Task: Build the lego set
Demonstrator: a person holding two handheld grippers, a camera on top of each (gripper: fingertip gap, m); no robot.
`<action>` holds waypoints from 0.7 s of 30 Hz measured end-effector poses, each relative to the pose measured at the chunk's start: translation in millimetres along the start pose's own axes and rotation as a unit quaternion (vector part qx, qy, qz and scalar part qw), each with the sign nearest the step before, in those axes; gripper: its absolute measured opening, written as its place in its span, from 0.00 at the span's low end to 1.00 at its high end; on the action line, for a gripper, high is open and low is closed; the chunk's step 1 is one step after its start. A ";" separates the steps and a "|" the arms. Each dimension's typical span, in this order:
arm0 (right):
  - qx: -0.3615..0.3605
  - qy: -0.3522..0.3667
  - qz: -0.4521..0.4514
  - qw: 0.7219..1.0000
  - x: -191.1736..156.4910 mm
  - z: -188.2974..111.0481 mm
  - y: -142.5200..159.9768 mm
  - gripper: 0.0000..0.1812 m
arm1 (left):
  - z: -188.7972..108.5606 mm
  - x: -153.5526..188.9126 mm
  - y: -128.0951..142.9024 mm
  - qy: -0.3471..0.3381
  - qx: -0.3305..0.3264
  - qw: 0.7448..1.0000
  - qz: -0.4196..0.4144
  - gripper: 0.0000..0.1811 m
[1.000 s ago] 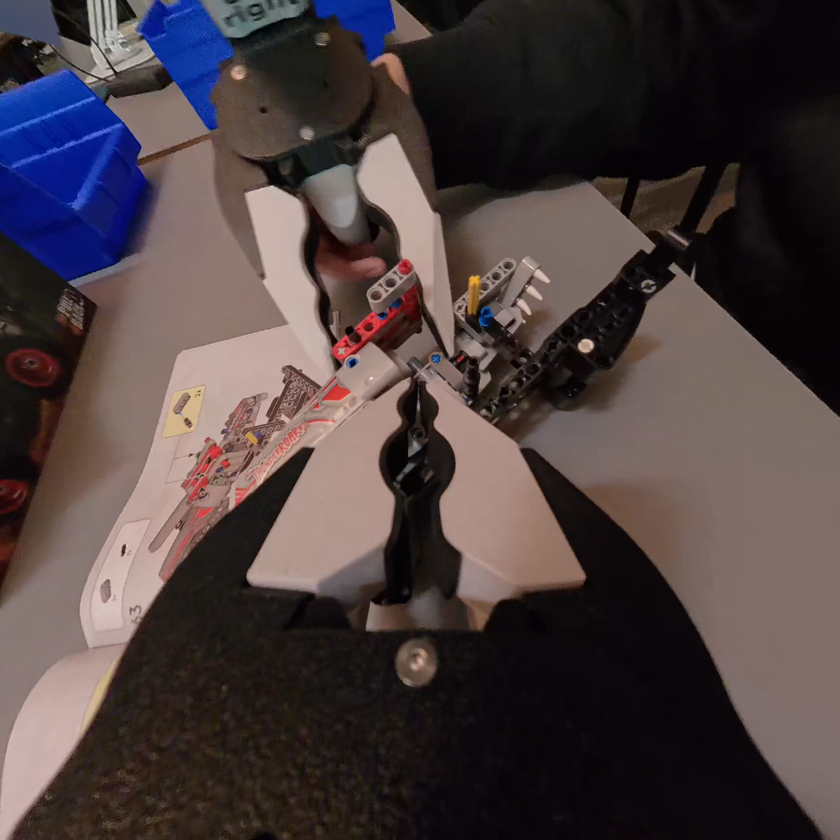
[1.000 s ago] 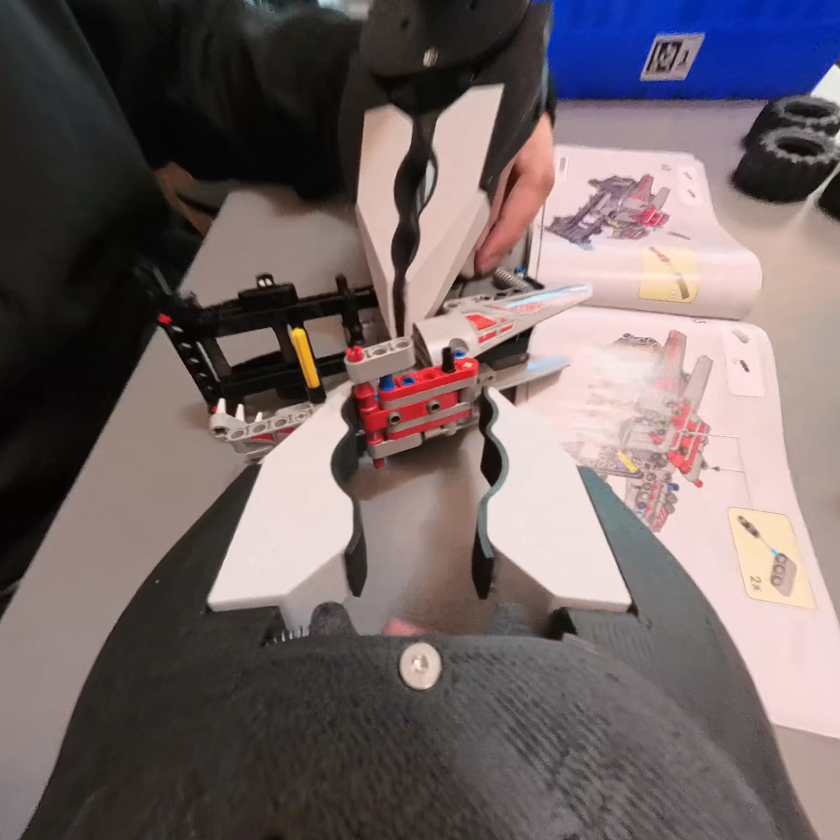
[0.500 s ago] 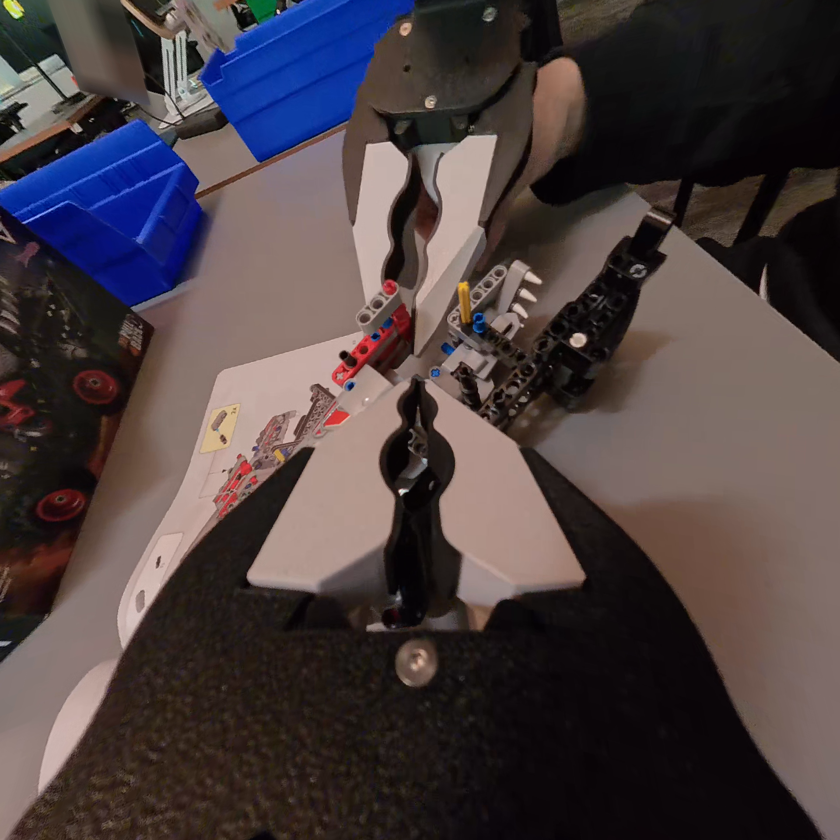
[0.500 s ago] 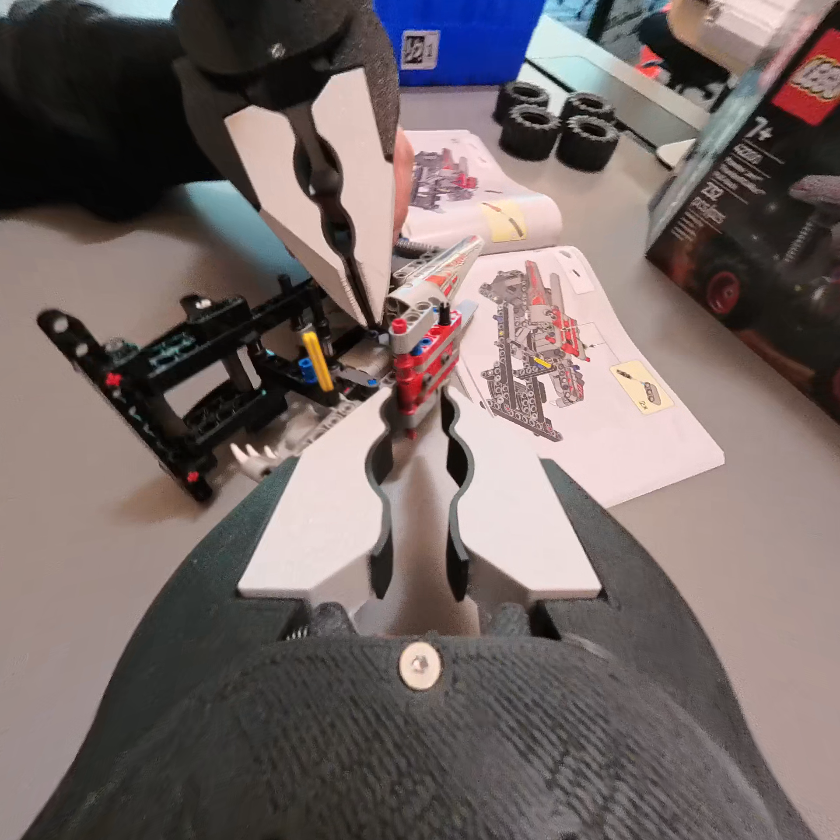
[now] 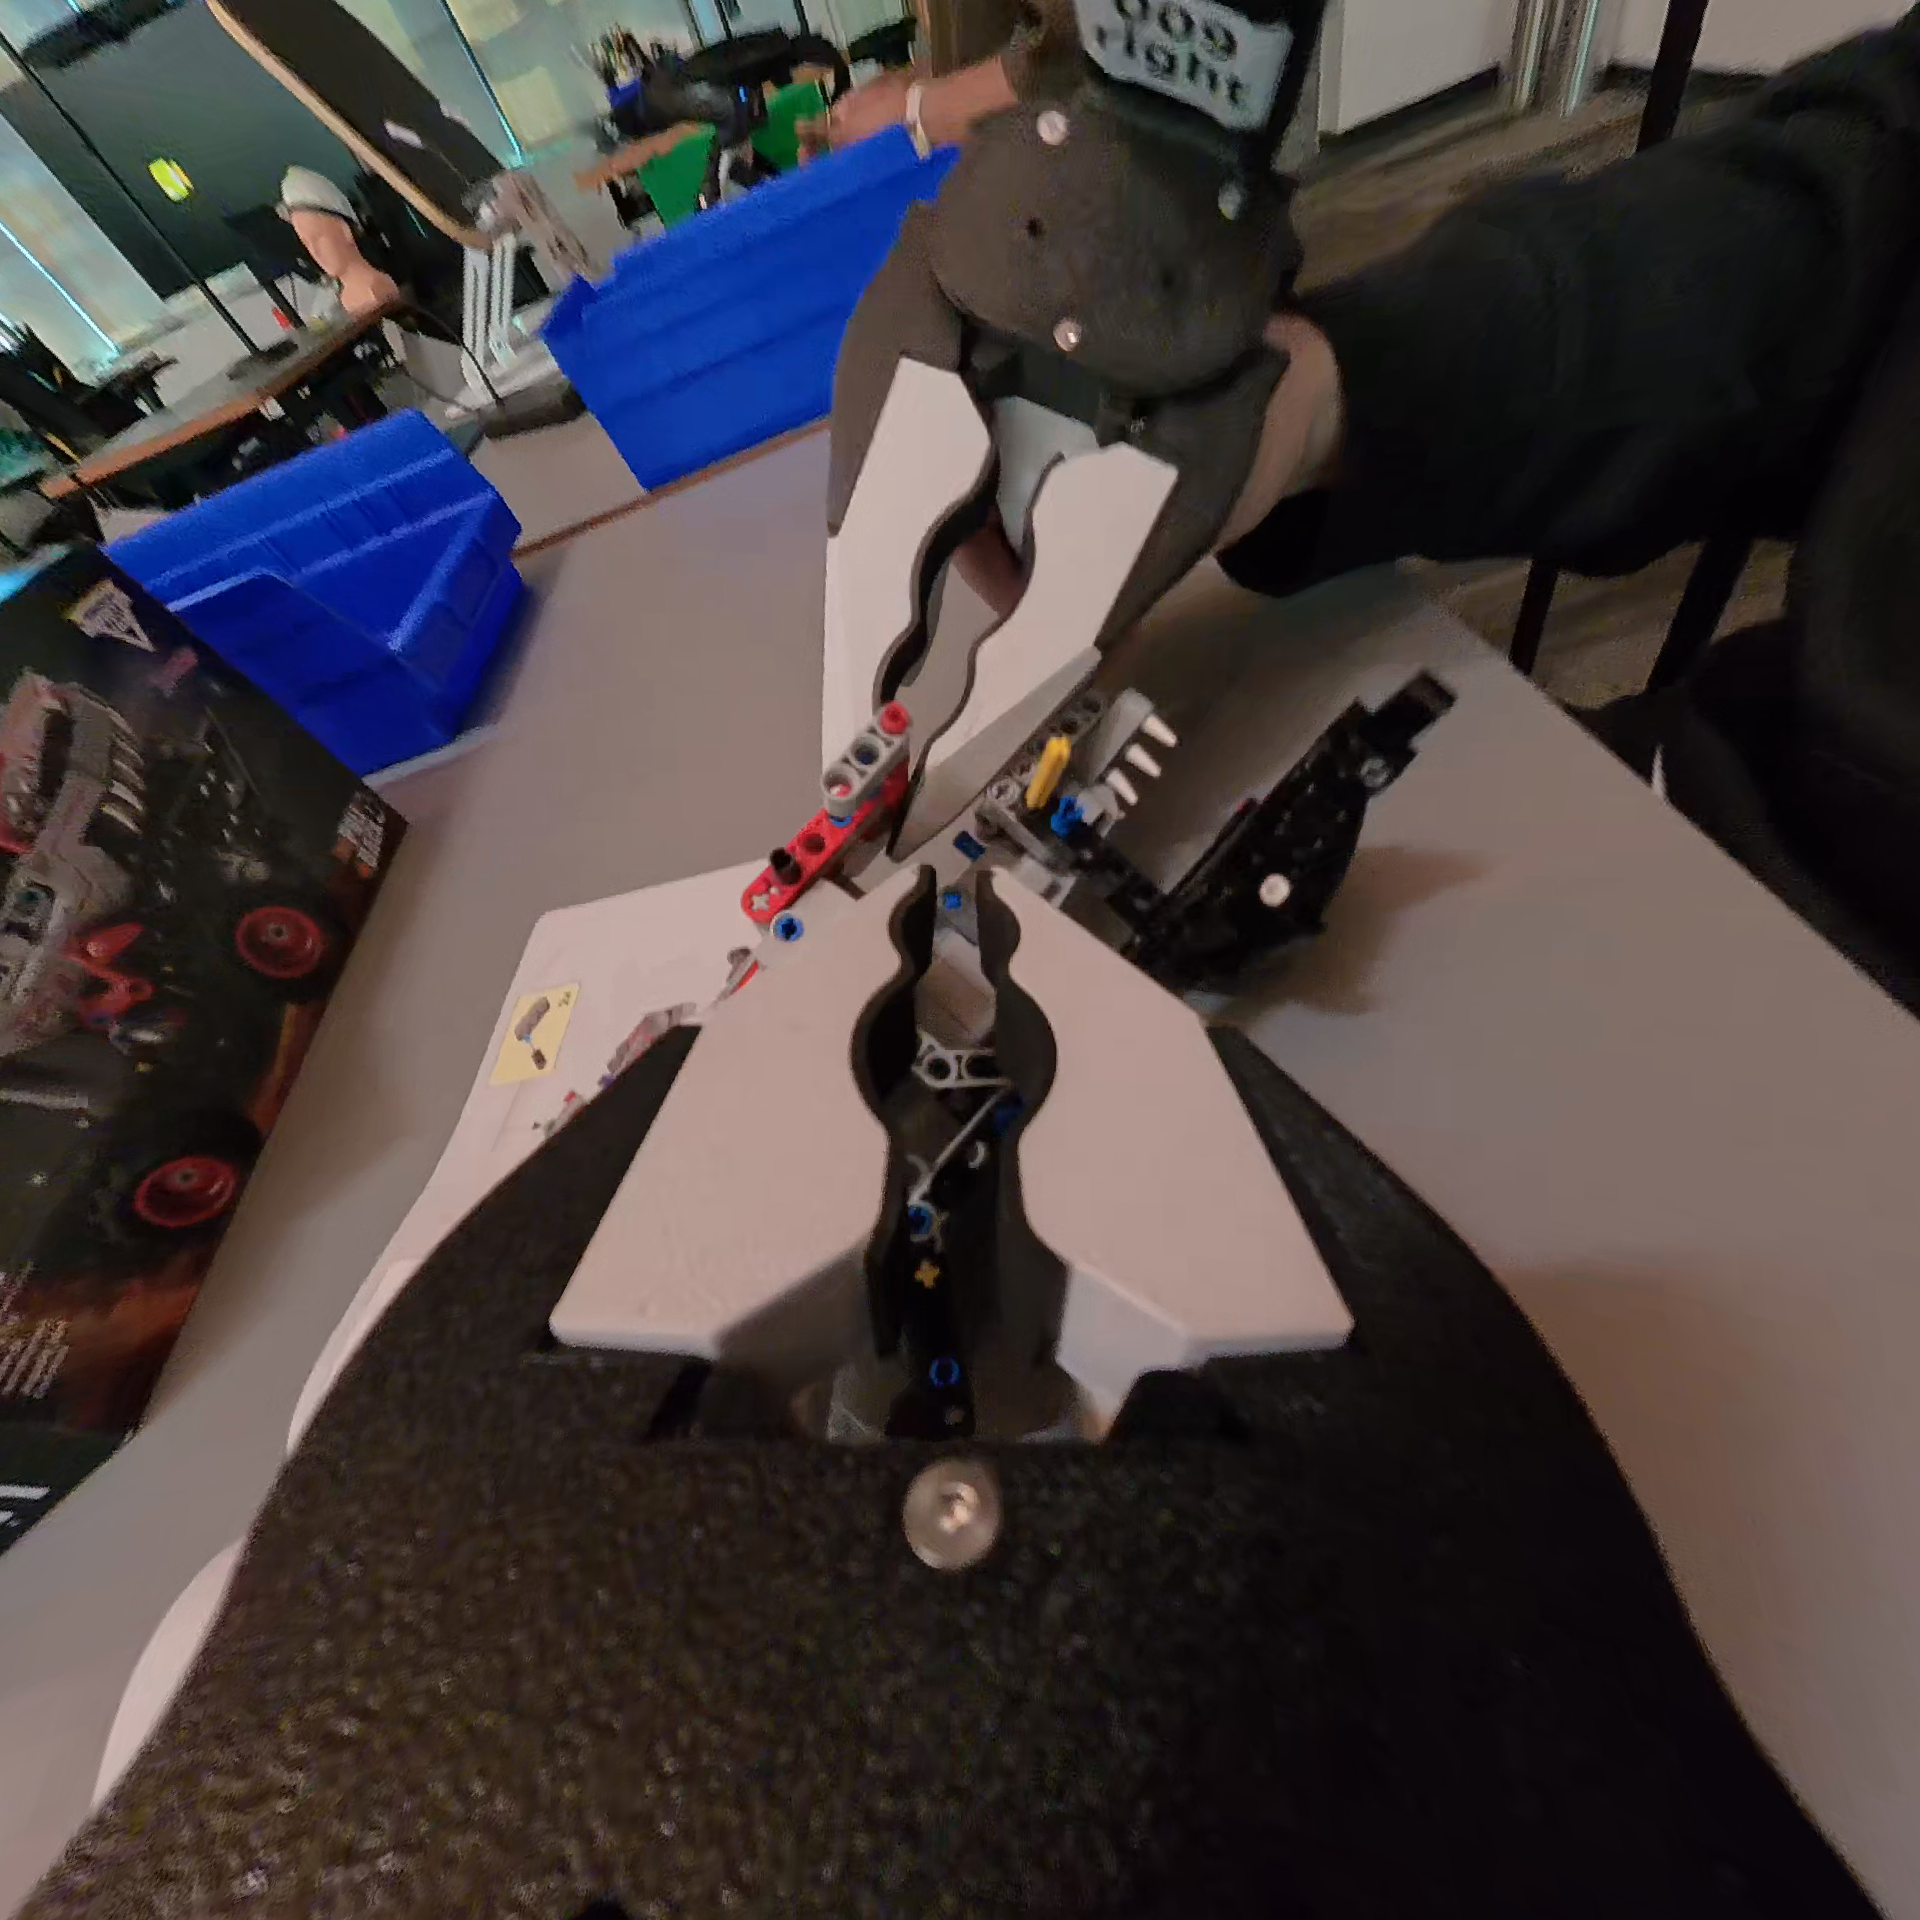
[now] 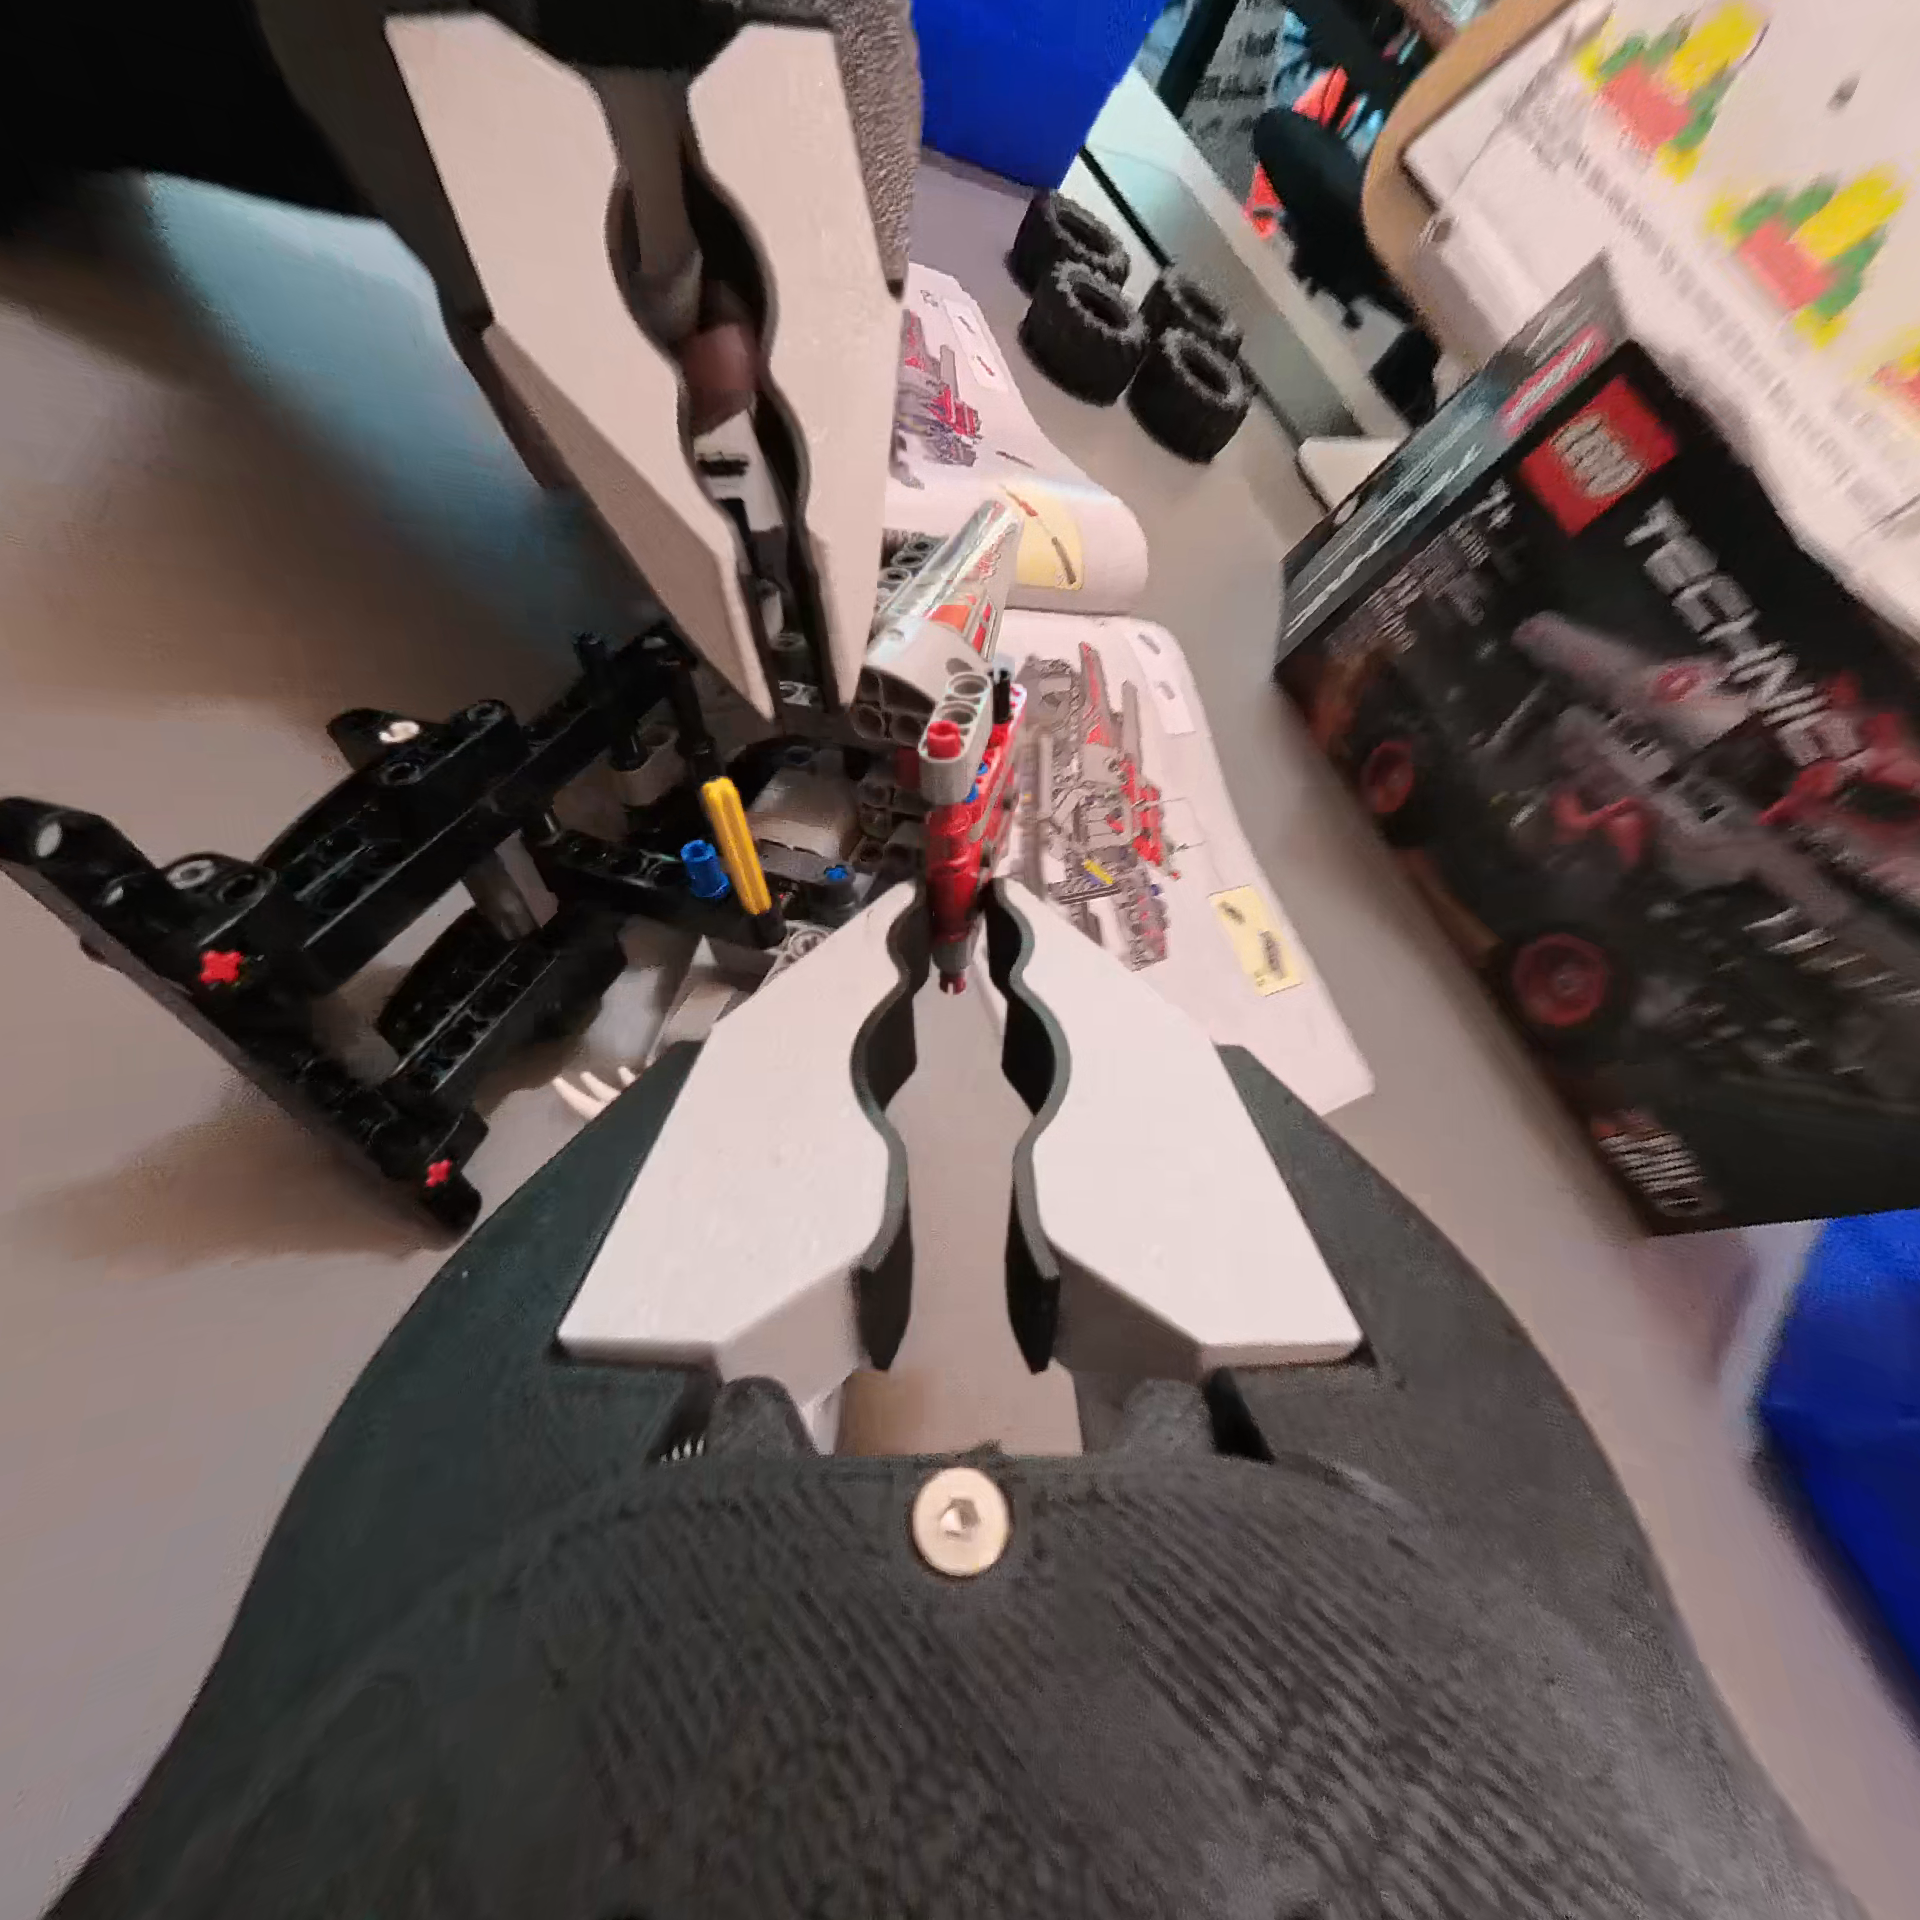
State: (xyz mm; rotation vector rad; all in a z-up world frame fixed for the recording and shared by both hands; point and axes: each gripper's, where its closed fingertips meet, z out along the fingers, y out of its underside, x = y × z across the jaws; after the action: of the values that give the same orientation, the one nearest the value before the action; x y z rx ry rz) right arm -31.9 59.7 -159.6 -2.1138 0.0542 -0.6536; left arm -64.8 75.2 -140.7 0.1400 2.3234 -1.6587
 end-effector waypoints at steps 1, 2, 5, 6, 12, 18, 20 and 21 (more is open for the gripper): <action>-0.003 0.015 -0.029 0.999 2.4 -2.7 -2.2 0.05 | -1.4 -0.5 -5.8 -0.004 0.009 1.000 -0.002 0.03; -0.009 0.034 -0.057 0.998 5.3 -5.7 -3.6 0.05 | -2.5 -0.6 -11.1 -0.009 0.017 1.000 -0.004 0.03; -0.034 0.089 -0.137 0.986 12.6 -14.9 -6.8 0.05 | -3.8 1.8 -23.7 -0.028 0.030 0.999 -0.018 0.04; -0.042 0.103 -0.158 0.981 13.0 -17.3 -8.1 0.05 | -3.6 2.5 -27.1 -0.038 0.033 0.998 -0.028 0.05; -0.093 0.188 -0.314 0.926 6.4 -22.4 -25.2 0.04 | -8.4 -9.3 -32.1 -0.155 0.030 0.975 -0.153 0.16; -0.136 0.227 -0.407 0.874 -4.6 -16.6 -35.1 0.04 | -16.2 8.0 -18.8 -0.204 -0.016 0.968 -0.149 0.20; -0.146 0.236 -0.415 0.866 -5.4 -17.2 -35.7 0.04 | -15.9 15.9 -12.7 -0.202 -0.034 0.969 -0.140 0.21; -0.147 0.237 -0.418 0.865 -6.2 -17.2 -36.2 0.05 | -16.4 17.9 -8.4 -0.205 -0.046 0.968 -0.137 0.21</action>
State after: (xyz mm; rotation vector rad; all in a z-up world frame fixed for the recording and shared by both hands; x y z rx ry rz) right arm -52.5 70.1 -126.2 -2.1620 -0.5564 -1.7691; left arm -86.8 86.3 -133.2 -0.5178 2.1604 -1.5128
